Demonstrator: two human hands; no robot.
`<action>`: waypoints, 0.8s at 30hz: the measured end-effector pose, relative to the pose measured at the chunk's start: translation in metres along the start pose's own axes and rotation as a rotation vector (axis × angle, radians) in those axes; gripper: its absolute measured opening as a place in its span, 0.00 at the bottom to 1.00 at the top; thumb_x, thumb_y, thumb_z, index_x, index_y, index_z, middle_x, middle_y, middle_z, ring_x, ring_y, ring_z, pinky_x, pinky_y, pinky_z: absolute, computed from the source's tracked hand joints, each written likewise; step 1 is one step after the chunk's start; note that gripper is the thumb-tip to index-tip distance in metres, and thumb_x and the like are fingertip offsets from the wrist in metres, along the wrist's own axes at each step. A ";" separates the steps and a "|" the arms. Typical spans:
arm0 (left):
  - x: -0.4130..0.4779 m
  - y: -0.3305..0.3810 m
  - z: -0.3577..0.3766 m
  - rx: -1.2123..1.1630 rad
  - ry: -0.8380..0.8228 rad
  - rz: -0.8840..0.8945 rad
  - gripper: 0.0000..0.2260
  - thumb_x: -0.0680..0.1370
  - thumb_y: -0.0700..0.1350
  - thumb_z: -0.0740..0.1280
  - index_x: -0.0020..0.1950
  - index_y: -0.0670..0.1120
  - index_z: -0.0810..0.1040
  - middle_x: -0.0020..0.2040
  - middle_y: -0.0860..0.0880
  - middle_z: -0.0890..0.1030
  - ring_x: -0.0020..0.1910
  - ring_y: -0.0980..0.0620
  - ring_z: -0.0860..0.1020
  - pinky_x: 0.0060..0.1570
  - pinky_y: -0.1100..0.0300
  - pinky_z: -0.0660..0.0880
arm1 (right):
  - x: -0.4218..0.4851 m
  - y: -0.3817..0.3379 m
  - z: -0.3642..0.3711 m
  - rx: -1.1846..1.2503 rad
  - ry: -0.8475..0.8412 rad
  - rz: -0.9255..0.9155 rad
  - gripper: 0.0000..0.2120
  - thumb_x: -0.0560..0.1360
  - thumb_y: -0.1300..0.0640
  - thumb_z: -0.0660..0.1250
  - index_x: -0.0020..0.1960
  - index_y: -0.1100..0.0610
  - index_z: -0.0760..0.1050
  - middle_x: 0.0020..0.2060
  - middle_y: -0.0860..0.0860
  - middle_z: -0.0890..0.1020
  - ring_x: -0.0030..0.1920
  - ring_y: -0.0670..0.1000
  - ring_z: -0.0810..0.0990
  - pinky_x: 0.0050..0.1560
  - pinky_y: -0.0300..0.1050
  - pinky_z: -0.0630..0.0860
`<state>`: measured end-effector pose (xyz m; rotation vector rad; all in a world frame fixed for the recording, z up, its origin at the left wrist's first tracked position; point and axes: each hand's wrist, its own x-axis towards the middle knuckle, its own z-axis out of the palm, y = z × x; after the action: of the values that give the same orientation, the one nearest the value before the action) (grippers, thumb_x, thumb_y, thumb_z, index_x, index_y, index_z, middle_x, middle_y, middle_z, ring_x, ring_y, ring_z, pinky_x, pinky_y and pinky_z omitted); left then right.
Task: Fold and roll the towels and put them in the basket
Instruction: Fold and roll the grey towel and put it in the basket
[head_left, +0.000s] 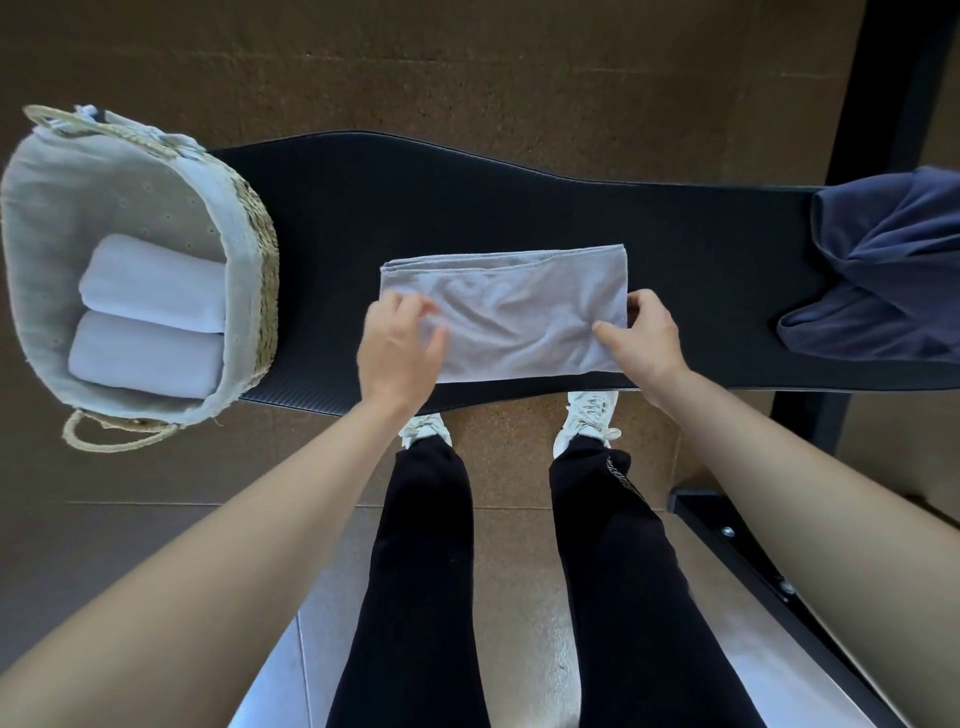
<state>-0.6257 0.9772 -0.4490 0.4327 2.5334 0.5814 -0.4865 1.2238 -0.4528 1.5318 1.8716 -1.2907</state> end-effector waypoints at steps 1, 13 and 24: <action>0.008 0.007 0.003 0.002 -0.017 0.067 0.07 0.78 0.45 0.71 0.55 0.47 0.81 0.52 0.49 0.78 0.53 0.47 0.76 0.45 0.55 0.74 | 0.001 0.001 0.000 0.003 0.003 -0.009 0.13 0.76 0.58 0.70 0.58 0.54 0.72 0.51 0.47 0.79 0.48 0.44 0.79 0.43 0.39 0.76; 0.081 0.033 0.002 0.161 -0.263 0.096 0.08 0.78 0.50 0.74 0.54 0.49 0.82 0.54 0.50 0.77 0.56 0.48 0.74 0.52 0.48 0.76 | 0.013 0.002 0.000 -0.041 -0.013 -0.021 0.10 0.78 0.58 0.70 0.57 0.55 0.72 0.50 0.48 0.80 0.48 0.47 0.79 0.43 0.41 0.75; 0.068 0.036 0.015 0.061 -0.006 0.210 0.02 0.77 0.42 0.72 0.48 0.44 0.82 0.47 0.46 0.79 0.46 0.46 0.77 0.40 0.54 0.73 | 0.012 0.003 0.001 -0.062 -0.020 -0.033 0.09 0.79 0.60 0.69 0.58 0.57 0.72 0.51 0.49 0.79 0.49 0.49 0.79 0.48 0.44 0.75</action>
<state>-0.6668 1.0405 -0.4702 0.7273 2.5225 0.5787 -0.4881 1.2299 -0.4640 1.4576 1.9141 -1.2459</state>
